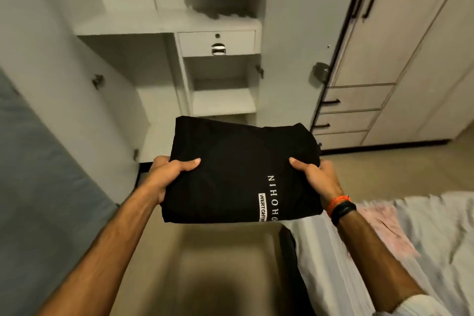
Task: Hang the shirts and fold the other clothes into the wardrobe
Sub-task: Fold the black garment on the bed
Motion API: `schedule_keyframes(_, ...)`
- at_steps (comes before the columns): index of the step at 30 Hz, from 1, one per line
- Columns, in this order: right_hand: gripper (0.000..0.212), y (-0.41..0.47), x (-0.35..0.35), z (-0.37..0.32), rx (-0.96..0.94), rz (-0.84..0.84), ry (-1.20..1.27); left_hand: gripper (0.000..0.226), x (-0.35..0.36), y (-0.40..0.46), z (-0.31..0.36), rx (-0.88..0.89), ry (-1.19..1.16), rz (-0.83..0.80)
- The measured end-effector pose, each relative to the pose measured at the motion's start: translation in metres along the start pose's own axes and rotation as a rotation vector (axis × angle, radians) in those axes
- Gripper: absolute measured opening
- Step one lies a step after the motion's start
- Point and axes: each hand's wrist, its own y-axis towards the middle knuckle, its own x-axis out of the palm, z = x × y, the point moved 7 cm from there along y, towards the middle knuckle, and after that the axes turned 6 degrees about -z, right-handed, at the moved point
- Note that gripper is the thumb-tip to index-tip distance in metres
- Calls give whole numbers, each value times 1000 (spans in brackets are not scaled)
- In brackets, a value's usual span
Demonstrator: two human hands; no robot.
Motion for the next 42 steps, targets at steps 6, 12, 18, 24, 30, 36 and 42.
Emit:
schedule_keyframes(6, 41, 94, 135, -70, -32, -107, -38, 32, -108, 75, 67, 23, -55, 90)
schedule_keyframes(12, 47, 187, 225, -128, -42, -179, -48, 40, -177, 157, 122, 28, -76, 151)
schedule_keyframes(18, 47, 307, 303, -179, -76, -254, -30, 52, -225, 258, 179, 43, -98, 227)
schedule_keyframes(24, 36, 424, 382, -250, -116, -381, -45, 50, -265, 345, 248, 46, -156, 346)
schedule_keyframes(30, 40, 519, 456, -315, -144, -438, -85, 51, -309, 422, 311, 81, -200, 422)
schedule_keyframes(36, 46, 612, 539, -363, -187, -469, -119, 55, -363, 512, 358, 80, -235, 434)
schedule_keyframes(42, 51, 706, 620, -402, -184, -441, -144, 60, -429, 615, 416, 99, -206, 398)
